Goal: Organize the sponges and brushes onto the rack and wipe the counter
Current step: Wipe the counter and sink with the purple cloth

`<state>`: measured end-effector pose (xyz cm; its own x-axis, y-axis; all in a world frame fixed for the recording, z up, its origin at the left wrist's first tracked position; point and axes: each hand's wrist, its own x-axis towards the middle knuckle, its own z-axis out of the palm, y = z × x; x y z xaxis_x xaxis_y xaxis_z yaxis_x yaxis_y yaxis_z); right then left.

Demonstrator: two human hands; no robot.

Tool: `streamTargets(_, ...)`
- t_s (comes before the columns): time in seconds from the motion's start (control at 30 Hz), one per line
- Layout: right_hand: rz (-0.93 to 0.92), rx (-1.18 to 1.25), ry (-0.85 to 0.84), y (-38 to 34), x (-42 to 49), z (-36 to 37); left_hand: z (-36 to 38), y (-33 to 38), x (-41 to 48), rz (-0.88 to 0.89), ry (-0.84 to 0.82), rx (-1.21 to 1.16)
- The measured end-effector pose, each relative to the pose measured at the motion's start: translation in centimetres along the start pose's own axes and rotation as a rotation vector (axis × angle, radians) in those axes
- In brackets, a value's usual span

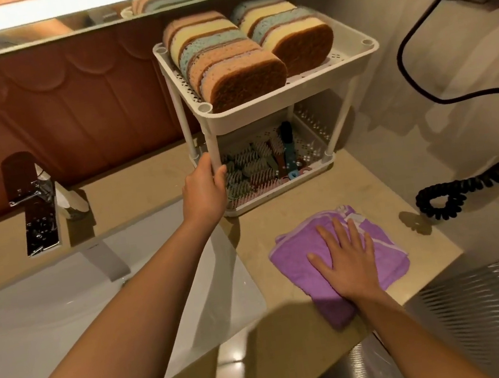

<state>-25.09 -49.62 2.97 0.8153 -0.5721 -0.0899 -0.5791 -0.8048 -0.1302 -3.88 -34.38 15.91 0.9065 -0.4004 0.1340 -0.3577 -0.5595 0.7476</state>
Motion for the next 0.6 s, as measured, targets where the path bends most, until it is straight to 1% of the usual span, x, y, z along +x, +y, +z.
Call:
streamTargets(0.23, 0.104, 0.015, -0.044, 0.9, 1.9, -0.7, 0.1, 0.4, -0.6, -0.081, -0.013, -0.062)
streamTargets(0.43, 0.090, 0.016, -0.066, 1.1, 1.7, -0.8, 0.3, 0.3, -2.0, -0.171, -0.129, -0.146)
streamTargets(0.6, 0.083, -0.002, -0.043, 0.7, 1.2, -0.7, 0.3, 0.0, -3.5, -0.204, -0.167, -0.170)
